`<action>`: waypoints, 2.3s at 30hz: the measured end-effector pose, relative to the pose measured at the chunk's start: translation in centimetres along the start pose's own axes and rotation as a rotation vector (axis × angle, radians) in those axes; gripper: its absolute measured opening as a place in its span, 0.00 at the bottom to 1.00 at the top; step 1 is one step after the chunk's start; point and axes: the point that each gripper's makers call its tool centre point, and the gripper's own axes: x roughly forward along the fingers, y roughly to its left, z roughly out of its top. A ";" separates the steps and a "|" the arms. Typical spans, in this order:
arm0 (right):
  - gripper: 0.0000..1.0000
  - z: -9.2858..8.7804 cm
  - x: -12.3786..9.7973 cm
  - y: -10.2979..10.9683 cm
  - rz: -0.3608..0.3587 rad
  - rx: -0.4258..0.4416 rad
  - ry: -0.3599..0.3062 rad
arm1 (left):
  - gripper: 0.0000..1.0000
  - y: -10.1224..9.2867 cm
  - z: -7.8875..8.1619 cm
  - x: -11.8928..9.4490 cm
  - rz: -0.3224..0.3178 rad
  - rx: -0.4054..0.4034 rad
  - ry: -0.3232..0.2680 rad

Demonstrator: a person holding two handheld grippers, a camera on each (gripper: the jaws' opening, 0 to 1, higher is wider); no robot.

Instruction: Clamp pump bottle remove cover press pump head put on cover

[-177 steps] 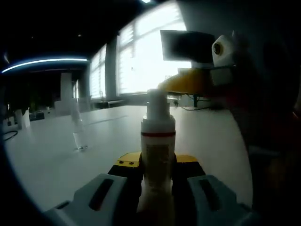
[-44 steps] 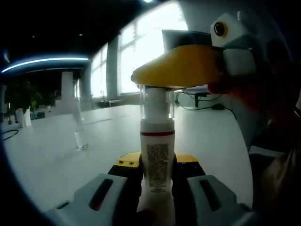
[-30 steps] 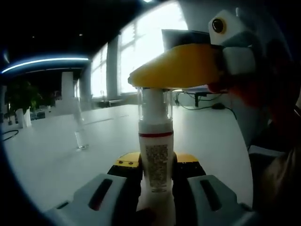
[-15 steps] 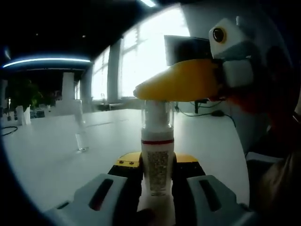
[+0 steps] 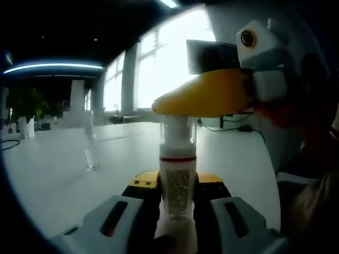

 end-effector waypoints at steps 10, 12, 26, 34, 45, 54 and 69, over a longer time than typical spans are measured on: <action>0.16 1.8 -1.3 -1.0 -0.047 0.002 -0.051 | 0.14 0.0 0.0 0.0 -0.003 0.002 0.000; 0.14 2.1 -1.7 -1.4 -0.057 -0.017 -0.076 | 0.14 0.0 0.0 0.0 -0.004 0.001 0.000; 0.00 2.1 -4.0 -3.0 -0.105 0.002 -0.104 | 0.14 0.1 -0.1 0.0 -0.001 -0.004 0.001; 0.00 0.3 -4.7 -3.6 -0.115 0.004 -0.090 | 0.14 0.1 -0.1 0.0 -0.001 -0.001 0.001; 0.00 -1.9 -6.2 -5.2 -0.135 0.000 -0.085 | 0.14 0.0 0.0 0.0 -0.001 0.002 -0.001; 0.00 -4.4 -7.4 -7.3 -0.186 0.026 -0.080 | 0.14 0.0 0.0 0.0 -0.001 0.004 -0.001; 0.00 -6.7 -8.1 -8.8 -0.196 0.031 -0.077 | 0.14 0.1 -0.1 0.0 0.001 0.001 -0.001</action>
